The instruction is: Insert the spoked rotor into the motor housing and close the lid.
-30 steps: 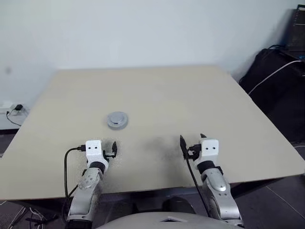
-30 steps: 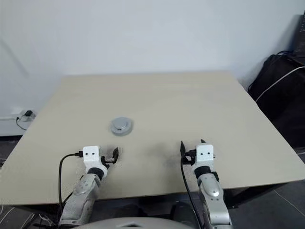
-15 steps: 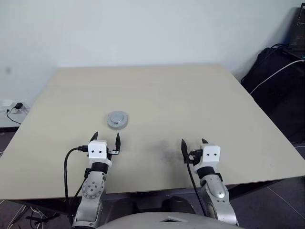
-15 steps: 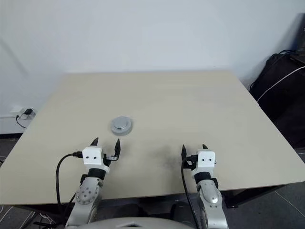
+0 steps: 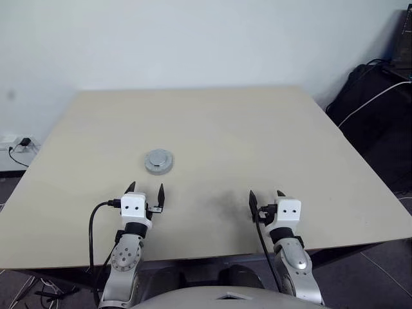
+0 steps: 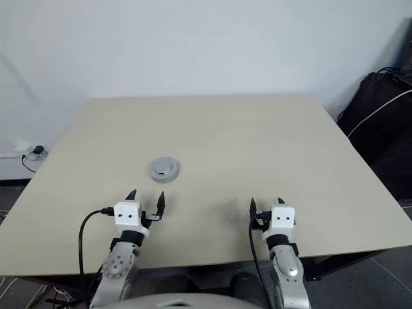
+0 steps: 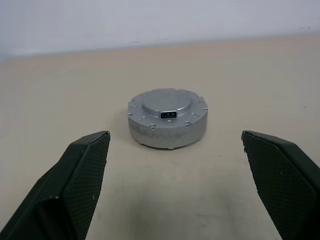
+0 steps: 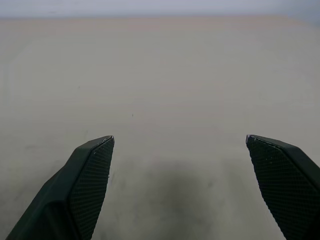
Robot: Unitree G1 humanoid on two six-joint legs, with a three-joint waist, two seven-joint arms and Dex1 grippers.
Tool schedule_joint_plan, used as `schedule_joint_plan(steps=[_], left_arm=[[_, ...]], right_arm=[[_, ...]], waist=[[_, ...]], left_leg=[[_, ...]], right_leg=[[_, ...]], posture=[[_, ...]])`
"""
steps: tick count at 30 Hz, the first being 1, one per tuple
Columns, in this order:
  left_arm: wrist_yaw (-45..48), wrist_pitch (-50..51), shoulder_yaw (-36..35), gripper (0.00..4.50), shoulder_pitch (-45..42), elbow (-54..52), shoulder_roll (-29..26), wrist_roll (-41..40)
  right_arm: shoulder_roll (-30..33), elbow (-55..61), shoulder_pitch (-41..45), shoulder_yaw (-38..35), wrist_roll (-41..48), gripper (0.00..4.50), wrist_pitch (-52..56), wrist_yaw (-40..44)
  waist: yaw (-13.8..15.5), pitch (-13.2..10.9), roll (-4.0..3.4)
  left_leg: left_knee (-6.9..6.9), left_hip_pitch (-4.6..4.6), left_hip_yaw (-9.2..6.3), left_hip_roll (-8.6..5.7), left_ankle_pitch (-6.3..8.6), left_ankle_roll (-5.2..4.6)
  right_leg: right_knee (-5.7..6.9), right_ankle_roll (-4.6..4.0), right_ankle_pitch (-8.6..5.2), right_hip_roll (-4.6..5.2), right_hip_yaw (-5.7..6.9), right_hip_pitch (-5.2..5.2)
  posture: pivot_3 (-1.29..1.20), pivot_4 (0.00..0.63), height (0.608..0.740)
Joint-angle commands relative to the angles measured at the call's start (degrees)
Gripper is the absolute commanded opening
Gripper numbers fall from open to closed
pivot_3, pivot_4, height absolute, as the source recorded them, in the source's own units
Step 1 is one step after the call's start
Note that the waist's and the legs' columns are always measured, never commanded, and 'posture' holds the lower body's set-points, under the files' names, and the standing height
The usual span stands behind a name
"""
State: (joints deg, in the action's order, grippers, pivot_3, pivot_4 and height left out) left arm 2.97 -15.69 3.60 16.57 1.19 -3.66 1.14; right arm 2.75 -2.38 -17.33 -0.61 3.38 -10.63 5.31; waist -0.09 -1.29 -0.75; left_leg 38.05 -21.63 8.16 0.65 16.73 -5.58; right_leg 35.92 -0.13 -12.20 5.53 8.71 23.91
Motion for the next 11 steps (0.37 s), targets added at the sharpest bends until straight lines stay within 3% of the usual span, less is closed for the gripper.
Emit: schedule_joint_plan(steps=[1,11], left_arm=[[1.00,-1.22,0.80,4.48,-0.81,-0.88,0.11,0.17],[0.94,-0.49,1.08,4.48,-0.80,-0.85,0.29,1.14]], right_arm=[[-0.05,-0.20,0.83,-0.45,0.07,4.50,-2.21,0.18],[0.10,-3.45,1.74,-0.34,-0.40,4.50,-4.08,0.35]], waist=[[0.00,0.00,0.00],[0.00,0.00,0.00]], left_leg=[[0.00,0.00,0.00,0.00,0.00,0.00],[0.01,0.00,0.00,0.00,0.00,0.00]], right_leg=[[0.00,0.00,0.00,0.00,0.00,0.00],[0.00,0.00,0.00,0.00,0.00,-0.01]], posture=[[0.00,0.000,0.740],[0.00,0.000,0.740]])
